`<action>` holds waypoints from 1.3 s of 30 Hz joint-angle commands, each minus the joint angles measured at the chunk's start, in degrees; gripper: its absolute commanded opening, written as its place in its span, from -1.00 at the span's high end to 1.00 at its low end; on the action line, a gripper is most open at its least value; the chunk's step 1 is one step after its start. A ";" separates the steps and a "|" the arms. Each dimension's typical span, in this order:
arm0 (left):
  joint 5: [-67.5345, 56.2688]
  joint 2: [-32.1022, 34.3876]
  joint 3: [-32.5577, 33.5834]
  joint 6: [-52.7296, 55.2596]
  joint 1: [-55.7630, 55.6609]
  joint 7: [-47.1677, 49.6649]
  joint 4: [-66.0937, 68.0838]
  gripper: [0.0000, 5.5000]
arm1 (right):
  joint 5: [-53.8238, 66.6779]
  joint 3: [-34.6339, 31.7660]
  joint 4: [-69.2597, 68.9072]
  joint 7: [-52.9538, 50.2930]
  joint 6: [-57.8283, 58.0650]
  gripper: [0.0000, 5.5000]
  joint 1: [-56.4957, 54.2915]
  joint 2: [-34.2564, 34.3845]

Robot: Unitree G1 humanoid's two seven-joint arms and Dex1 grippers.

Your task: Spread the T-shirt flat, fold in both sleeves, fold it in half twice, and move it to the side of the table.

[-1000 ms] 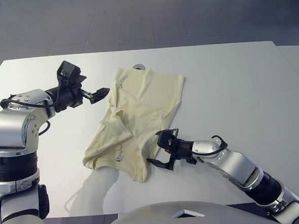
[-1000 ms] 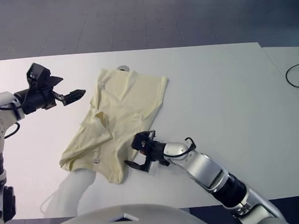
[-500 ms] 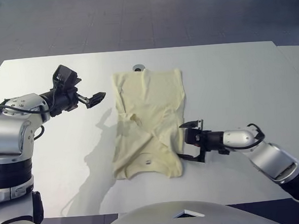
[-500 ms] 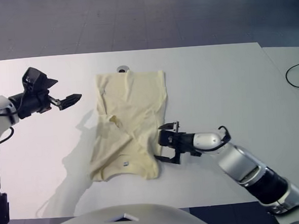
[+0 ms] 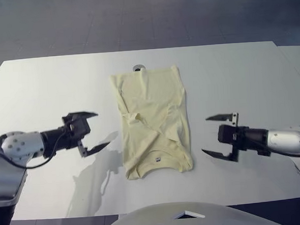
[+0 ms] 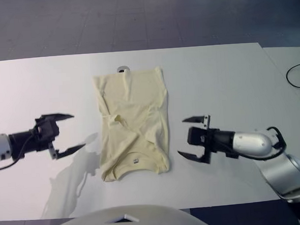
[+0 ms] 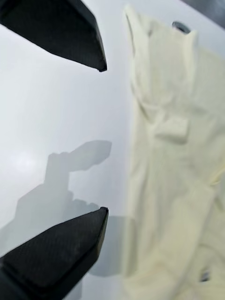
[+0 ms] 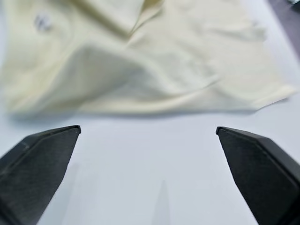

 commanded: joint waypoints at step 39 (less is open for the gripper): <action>23.62 -7.52 -23.30 -25.68 1.24 12.55 6.29 0.93 | -20.78 18.46 13.05 -4.20 -21.05 -0.04 -4.47 13.99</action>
